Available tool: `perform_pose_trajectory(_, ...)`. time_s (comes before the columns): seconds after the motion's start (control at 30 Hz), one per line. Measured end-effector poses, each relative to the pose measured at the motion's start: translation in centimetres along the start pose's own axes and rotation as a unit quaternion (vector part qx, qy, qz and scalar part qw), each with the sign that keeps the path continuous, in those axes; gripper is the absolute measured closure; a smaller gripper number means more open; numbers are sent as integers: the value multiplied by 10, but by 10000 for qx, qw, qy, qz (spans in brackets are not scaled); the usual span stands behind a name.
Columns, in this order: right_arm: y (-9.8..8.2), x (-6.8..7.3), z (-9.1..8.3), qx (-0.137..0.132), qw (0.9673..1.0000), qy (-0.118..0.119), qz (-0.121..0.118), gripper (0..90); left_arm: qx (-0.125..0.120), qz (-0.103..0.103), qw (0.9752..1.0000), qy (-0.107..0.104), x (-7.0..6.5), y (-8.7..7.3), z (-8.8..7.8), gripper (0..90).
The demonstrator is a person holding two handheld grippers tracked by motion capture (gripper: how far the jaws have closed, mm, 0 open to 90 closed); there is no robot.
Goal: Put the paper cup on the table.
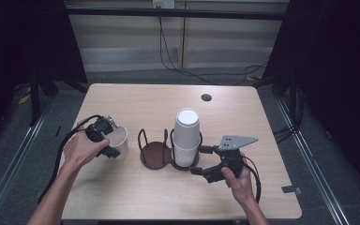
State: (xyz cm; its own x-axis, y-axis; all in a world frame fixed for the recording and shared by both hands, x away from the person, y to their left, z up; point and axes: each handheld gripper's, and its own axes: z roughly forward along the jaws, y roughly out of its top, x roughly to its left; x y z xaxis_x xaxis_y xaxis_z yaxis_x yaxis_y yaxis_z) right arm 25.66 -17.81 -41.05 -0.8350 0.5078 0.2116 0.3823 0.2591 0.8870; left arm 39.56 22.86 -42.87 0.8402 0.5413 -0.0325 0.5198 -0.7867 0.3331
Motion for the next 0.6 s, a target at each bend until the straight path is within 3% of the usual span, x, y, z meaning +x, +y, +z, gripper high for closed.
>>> perform_pose_trajectory(0.1,0,0,1,14,10000,2,13,170,-171,-64,9998,-102,1,-5,-2,64)
perform_pose_trajectory(0.3,1,0,-2,-23,10000,-12,8,169,-410,-94,9991,-112,-3,-18,-7,106)
perform_pose_trajectory(0.33,1,0,-3,-40,10000,-16,17,168,-628,-175,9977,-188,-5,-21,-10,160)
perform_pose_trajectory(0.37,1,0,-3,-40,10000,-16,17,168,-628,-175,9977,-188,-5,-21,-10,157)
perform_pose_trajectory(0.4,1,0,-3,-50,10000,-17,17,168,-887,-234,9954,-266,-9,-24,-14,163)
perform_pose_trajectory(0.6,1,1,-2,-14,10000,-3,6,168,-908,-308,9953,-105,-10,-32,-19,162)
